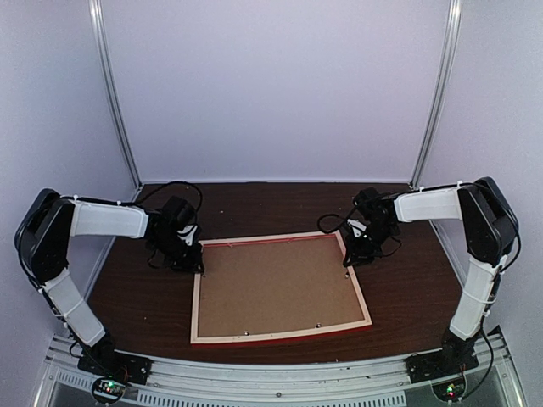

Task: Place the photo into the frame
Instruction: Press the fastener onto the backboard.

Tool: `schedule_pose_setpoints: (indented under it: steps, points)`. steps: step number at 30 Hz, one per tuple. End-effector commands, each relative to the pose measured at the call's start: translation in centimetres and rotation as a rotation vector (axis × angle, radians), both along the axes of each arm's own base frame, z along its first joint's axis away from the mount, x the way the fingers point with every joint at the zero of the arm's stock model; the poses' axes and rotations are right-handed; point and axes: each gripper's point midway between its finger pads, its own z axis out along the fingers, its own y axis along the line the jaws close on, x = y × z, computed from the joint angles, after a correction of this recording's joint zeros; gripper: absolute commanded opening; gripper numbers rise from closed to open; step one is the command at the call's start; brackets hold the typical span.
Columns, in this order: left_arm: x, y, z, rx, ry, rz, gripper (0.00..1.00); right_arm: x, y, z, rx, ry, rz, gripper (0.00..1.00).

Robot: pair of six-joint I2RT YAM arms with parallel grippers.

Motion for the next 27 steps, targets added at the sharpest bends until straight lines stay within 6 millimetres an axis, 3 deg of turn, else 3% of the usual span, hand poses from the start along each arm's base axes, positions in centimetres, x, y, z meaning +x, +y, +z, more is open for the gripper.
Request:
schedule_pose_setpoints:
  steps: [1,5,10,14,17,21,27]
  points:
    - [0.0,-0.3,1.3,-0.026,-0.036,-0.027,0.34,-0.1,-0.3,-1.2,-0.015,-0.008,0.003,0.11]
    - [0.7,-0.7,2.1,-0.038,-0.064,-0.025,0.58,0.0,-0.3,-1.3,-0.014,-0.012,-0.004,0.10]
    - [1.2,-0.9,3.9,-0.052,-0.116,-0.040,0.71,0.1,-0.5,-1.5,-0.024,-0.015,-0.011,0.08]
    - [0.8,-1.8,5.5,-0.114,-0.169,-0.078,0.75,1.0,-0.2,-1.5,-0.014,-0.034,-0.038,0.06]
    - [0.1,-3.5,6.9,-0.166,-0.220,-0.156,0.76,2.1,0.3,-1.5,0.004,-0.052,-0.066,0.03]
    - [-2.0,-7.7,8.4,-0.216,-0.274,-0.365,0.76,4.0,1.4,-1.2,0.046,-0.081,-0.105,0.00]
    - [-5.8,-13.6,7.4,-0.183,-0.264,-0.660,0.75,6.9,3.2,-0.4,0.101,-0.100,-0.125,0.01]
